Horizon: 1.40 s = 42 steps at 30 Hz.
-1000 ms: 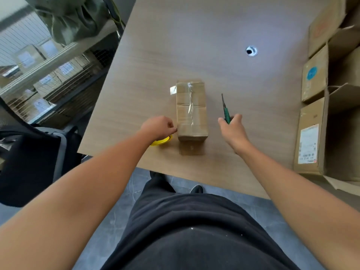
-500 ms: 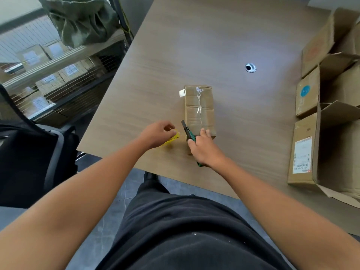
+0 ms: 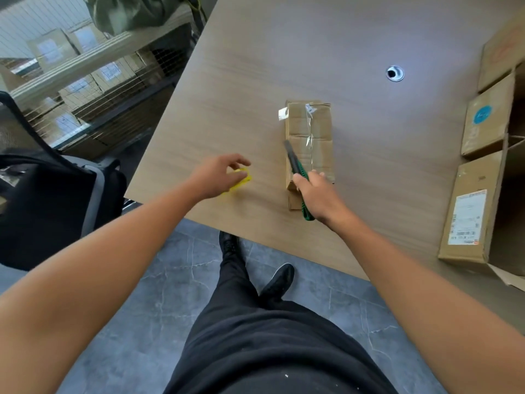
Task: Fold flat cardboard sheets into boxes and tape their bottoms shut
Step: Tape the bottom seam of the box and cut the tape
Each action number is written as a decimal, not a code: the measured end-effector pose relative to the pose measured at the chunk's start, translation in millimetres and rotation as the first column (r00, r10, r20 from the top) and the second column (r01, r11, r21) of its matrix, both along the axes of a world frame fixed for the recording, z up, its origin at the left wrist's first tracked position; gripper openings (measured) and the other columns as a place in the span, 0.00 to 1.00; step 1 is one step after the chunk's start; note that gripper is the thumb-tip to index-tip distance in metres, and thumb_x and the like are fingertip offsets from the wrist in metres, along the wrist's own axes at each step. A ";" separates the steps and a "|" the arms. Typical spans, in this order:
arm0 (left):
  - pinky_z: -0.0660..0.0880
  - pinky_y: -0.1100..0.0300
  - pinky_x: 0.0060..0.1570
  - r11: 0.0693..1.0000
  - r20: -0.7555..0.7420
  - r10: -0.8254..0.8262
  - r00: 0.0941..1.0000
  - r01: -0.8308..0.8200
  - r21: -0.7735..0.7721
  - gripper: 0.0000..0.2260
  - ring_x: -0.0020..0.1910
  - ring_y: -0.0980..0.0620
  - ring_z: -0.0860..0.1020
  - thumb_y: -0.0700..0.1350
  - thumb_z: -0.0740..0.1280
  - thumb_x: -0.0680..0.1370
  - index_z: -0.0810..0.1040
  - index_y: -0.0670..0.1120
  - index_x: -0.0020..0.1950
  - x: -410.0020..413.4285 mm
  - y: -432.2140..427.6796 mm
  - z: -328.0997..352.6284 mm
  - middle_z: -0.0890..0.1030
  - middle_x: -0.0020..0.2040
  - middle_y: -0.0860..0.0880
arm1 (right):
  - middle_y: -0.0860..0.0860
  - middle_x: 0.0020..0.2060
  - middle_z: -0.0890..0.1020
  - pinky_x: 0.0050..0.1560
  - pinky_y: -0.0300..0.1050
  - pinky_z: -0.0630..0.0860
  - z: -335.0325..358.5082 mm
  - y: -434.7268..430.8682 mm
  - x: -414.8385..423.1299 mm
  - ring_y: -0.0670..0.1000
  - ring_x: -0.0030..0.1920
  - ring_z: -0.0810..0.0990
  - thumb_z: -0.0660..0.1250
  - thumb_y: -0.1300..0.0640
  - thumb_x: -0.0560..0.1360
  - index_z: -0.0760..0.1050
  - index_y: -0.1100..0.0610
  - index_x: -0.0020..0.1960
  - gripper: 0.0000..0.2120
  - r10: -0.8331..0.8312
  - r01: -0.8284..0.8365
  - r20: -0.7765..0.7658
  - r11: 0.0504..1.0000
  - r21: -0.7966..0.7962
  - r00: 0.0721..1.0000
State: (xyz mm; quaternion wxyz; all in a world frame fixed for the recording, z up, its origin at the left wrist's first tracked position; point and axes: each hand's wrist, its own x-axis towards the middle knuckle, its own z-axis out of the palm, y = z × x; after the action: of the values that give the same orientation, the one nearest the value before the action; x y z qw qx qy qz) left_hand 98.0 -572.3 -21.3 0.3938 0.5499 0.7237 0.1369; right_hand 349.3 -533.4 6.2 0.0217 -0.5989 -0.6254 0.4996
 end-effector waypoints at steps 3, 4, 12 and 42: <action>0.72 0.61 0.37 0.997 0.103 -0.063 0.993 0.058 0.051 0.13 0.30 0.61 0.75 0.49 0.69 0.80 0.75 0.55 0.64 18.3 -2.0 7.2 0.78 0.55 0.56 | 0.52 0.42 0.75 0.42 0.48 0.70 14.3 -1.1 13.7 0.53 0.44 0.75 0.59 0.42 0.83 0.74 0.61 0.51 0.21 -0.162 0.170 -0.146 0.984 0.044 0.976; 0.72 0.62 0.38 0.995 0.145 -0.075 0.987 0.064 0.074 0.14 0.30 0.62 0.74 0.48 0.69 0.80 0.75 0.55 0.64 24.7 -3.5 9.8 0.78 0.54 0.57 | 0.51 0.40 0.74 0.40 0.48 0.69 16.5 -1.4 18.0 0.51 0.41 0.74 0.60 0.42 0.82 0.74 0.61 0.51 0.20 -0.180 0.194 -0.171 0.978 0.070 0.969; 0.80 0.55 0.48 0.987 0.398 -0.095 0.912 0.032 0.160 0.16 0.44 0.46 0.78 0.42 0.69 0.80 0.74 0.54 0.66 59.1 -8.6 43.0 0.78 0.56 0.52 | 0.52 0.38 0.77 0.31 0.43 0.75 28.7 -9.6 28.8 0.49 0.31 0.75 0.68 0.57 0.79 0.73 0.55 0.51 0.04 -0.377 0.411 -0.454 0.911 -0.025 0.807; 0.73 0.54 0.34 0.941 -0.162 -0.203 0.966 0.238 0.241 0.25 0.30 0.54 0.73 0.71 0.62 0.74 0.78 0.53 0.57 67.7 -11.6 56.5 0.74 0.30 0.54 | 0.49 0.30 0.77 0.28 0.39 0.72 32.6 0.1 77.3 0.46 0.27 0.73 0.73 0.62 0.76 0.78 0.56 0.44 0.05 -0.499 0.481 -0.459 0.861 -0.166 0.735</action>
State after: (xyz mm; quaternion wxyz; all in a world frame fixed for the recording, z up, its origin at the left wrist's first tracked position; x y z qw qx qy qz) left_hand 165.7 -583.9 35.2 0.2816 0.6823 0.6583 0.1476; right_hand 426.7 -533.3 38.9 0.2980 -0.5970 -0.4103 0.6216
